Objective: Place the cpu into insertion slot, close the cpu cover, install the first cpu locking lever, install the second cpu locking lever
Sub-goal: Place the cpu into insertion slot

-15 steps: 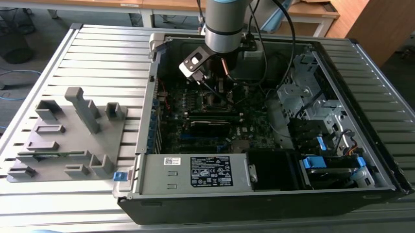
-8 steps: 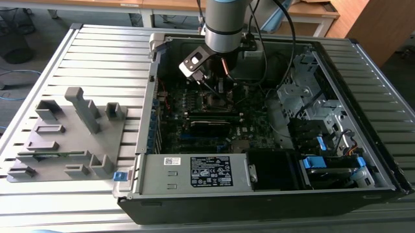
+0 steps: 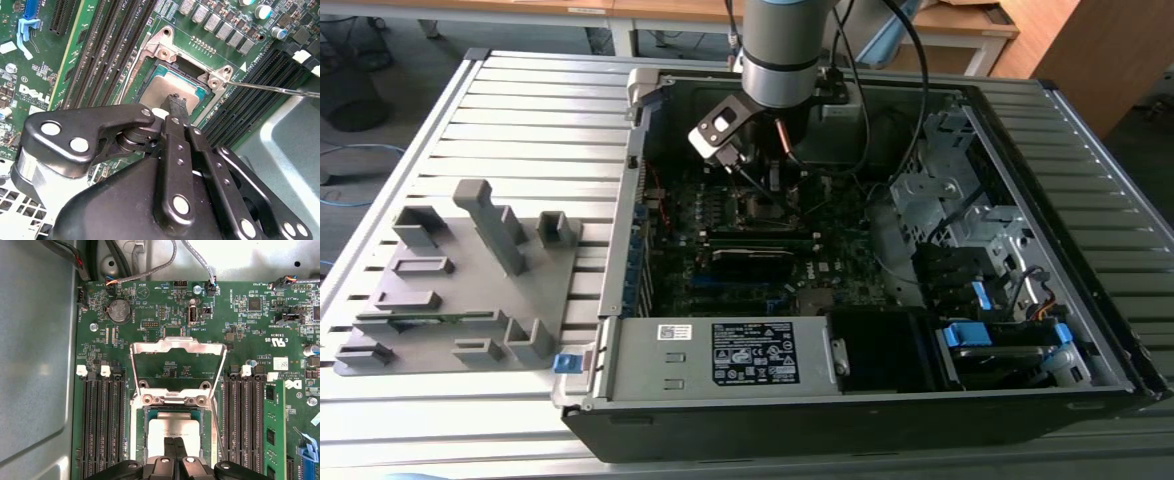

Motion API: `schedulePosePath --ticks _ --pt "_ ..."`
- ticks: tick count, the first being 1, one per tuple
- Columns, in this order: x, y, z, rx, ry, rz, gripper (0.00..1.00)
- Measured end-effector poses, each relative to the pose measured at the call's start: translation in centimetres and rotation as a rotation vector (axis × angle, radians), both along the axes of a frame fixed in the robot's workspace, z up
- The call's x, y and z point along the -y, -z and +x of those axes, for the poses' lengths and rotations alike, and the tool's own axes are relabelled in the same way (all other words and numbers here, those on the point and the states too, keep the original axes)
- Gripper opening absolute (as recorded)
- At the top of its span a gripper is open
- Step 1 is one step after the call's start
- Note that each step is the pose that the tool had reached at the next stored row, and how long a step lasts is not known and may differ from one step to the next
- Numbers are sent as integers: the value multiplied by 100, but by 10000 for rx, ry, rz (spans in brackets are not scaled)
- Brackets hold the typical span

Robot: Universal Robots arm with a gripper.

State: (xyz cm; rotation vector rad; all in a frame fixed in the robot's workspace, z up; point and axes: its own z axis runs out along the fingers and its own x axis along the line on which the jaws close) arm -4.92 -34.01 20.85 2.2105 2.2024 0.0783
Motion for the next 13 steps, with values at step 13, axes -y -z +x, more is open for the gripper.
schedulePosePath --ticks 13 --pt "0 60 0 0 0 1 11"
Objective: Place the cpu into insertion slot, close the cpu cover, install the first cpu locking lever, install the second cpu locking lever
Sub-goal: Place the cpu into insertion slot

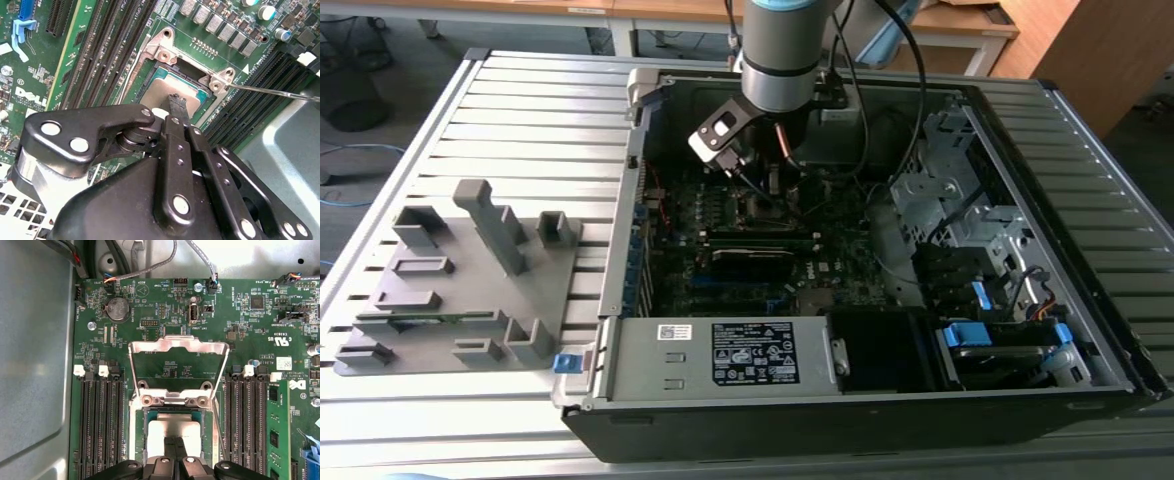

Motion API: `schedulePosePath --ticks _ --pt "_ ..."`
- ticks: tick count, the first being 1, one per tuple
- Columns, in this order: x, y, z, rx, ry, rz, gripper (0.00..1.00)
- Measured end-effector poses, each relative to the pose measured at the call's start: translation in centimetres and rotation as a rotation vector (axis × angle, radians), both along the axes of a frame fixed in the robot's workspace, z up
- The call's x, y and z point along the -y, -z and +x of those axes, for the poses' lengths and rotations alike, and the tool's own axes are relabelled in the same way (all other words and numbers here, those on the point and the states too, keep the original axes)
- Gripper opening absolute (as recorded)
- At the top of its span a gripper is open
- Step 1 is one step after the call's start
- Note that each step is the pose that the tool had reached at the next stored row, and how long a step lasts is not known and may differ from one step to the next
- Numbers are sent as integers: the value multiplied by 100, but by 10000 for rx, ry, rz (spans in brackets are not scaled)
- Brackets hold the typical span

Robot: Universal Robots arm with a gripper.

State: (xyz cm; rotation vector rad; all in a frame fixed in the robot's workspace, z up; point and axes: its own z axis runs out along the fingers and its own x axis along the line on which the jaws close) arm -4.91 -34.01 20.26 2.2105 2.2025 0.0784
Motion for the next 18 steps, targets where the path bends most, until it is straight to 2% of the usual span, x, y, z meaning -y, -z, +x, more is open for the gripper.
schedulePosePath --ticks 18 --pt "2 42 -1 -4 1 -8 11"
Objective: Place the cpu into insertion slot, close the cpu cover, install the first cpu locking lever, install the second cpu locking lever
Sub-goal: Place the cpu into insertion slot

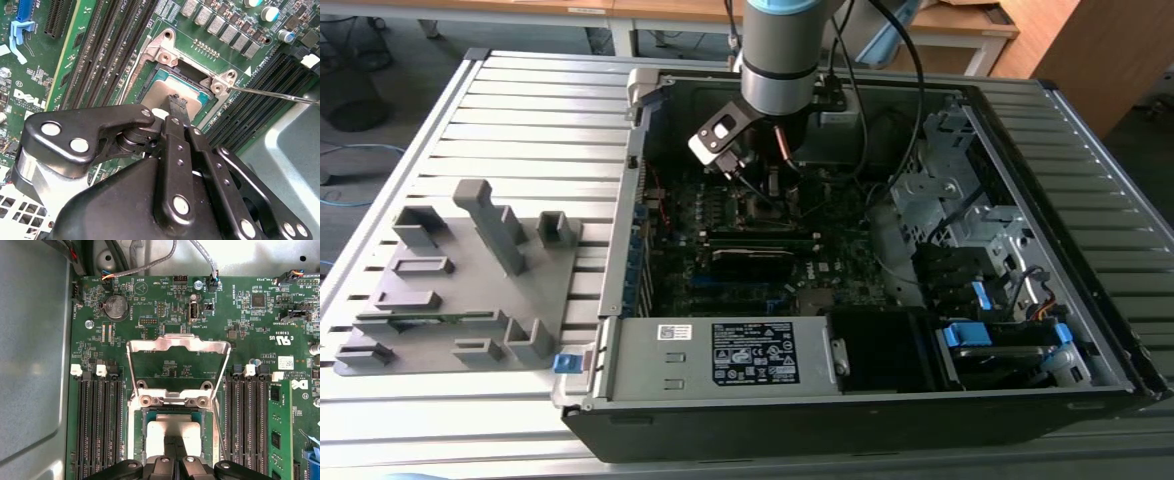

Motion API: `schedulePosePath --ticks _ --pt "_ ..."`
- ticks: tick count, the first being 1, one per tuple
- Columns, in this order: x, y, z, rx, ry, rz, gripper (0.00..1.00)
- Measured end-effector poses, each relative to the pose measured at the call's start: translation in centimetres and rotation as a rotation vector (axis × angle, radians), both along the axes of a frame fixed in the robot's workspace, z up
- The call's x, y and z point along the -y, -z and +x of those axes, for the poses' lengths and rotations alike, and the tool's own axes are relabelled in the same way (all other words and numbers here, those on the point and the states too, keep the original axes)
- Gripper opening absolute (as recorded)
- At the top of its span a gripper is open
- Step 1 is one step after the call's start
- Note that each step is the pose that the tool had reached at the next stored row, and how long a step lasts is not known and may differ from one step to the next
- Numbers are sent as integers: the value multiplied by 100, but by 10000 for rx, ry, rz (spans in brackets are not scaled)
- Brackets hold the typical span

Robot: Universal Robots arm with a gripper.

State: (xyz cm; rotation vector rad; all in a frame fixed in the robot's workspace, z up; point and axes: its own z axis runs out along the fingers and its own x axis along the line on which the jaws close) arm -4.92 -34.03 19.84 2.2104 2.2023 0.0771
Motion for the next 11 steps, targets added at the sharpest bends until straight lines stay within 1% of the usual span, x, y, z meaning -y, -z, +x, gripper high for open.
schedulePosePath --ticks 6,8,10,11 --pt "-2 -2 1 7 -1 10 11" --pt "-5 -16 3 17 0 30 11" --pt "-1 -49 1 4 0 8 11" --pt "-2 -63 1 6 0 10 11"
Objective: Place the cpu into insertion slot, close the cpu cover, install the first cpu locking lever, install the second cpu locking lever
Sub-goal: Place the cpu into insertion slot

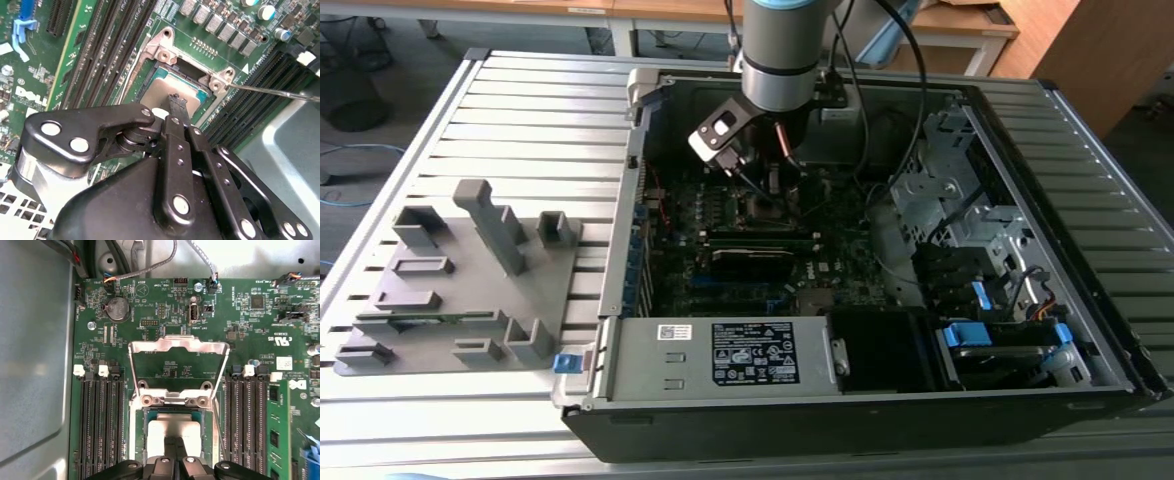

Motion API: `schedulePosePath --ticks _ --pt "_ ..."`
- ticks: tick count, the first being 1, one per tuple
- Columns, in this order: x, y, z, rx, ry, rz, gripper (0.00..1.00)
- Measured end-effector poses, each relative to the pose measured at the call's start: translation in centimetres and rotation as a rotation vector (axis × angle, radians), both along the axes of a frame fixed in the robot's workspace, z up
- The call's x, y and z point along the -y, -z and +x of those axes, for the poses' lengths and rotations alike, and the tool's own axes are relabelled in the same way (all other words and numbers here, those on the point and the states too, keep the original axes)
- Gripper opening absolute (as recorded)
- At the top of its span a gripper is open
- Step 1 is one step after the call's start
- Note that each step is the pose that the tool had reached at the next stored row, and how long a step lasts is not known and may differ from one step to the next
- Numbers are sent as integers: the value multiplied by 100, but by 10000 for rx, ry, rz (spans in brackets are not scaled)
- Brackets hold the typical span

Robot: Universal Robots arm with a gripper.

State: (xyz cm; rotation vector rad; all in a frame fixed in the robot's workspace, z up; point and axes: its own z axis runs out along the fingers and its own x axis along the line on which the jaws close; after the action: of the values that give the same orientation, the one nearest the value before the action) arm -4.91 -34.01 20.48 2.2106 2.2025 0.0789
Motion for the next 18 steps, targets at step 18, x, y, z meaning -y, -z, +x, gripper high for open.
schedulePosePath --ticks 18 --pt "0 -131 0 0 0 -4 11"
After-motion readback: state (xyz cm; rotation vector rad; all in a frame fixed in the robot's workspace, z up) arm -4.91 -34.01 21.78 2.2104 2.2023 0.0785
